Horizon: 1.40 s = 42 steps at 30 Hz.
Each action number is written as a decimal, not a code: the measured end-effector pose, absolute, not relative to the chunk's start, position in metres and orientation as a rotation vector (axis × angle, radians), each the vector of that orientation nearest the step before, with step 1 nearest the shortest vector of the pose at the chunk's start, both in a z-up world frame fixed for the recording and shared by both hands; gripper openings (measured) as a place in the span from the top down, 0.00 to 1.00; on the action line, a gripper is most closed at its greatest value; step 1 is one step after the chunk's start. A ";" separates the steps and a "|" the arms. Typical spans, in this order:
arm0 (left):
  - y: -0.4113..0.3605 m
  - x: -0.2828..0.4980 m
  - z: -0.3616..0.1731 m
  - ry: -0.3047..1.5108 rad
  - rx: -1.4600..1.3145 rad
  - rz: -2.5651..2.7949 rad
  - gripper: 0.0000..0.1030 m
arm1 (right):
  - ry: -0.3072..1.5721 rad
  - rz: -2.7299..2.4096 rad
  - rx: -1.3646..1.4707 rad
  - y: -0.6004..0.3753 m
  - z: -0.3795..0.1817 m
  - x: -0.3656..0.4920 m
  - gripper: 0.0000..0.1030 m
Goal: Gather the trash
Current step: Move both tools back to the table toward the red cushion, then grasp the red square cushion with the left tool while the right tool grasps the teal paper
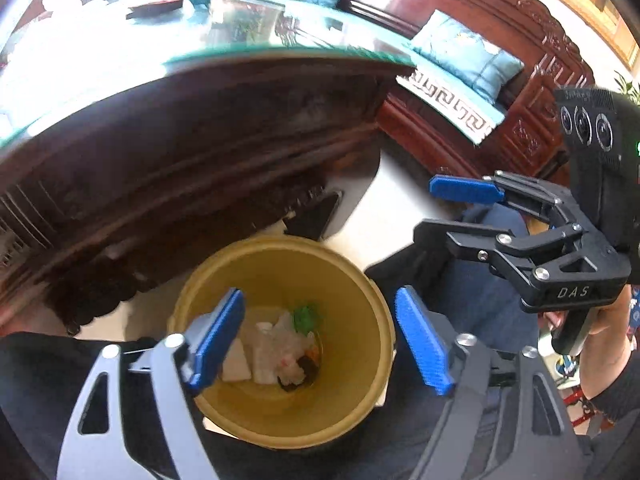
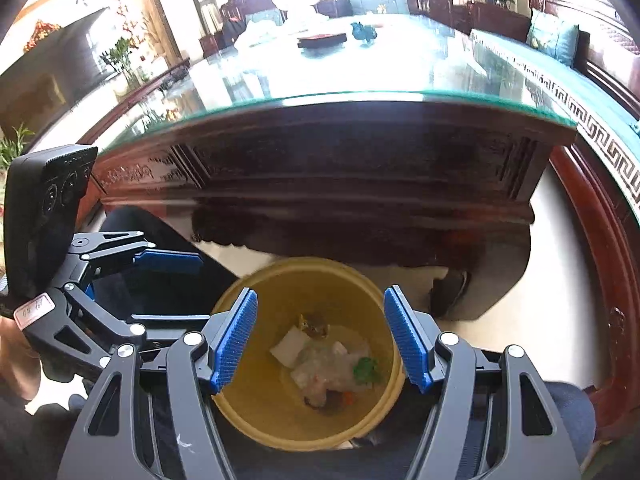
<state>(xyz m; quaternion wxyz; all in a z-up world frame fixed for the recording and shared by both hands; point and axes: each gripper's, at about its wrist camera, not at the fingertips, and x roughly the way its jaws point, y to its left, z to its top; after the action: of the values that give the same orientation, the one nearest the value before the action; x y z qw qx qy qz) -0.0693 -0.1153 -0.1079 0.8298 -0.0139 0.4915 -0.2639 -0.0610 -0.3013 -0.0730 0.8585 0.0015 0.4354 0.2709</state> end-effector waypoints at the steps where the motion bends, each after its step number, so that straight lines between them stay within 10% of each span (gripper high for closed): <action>1: -0.111 -0.067 -0.101 1.024 -0.034 -0.549 0.15 | 0.888 0.578 0.013 -0.301 -0.067 -0.059 0.29; 8: -0.076 -0.040 -0.043 0.850 -0.053 -0.423 0.04 | 0.718 0.536 -0.006 -0.296 -0.022 -0.042 0.08; 22: -0.057 0.023 0.039 0.575 0.072 -0.199 0.04 | 0.468 0.527 0.050 -0.283 0.049 0.043 0.08; 42: -0.056 0.194 0.004 0.801 0.049 -0.244 0.04 | 0.672 0.471 -0.025 -0.267 0.018 0.163 0.08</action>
<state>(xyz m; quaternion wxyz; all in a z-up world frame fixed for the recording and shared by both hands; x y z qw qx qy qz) 0.1940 -0.0561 0.0037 0.9132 0.0236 0.3891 -0.1186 0.1633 -0.2670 0.0177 0.9170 -0.0123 0.3265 0.2289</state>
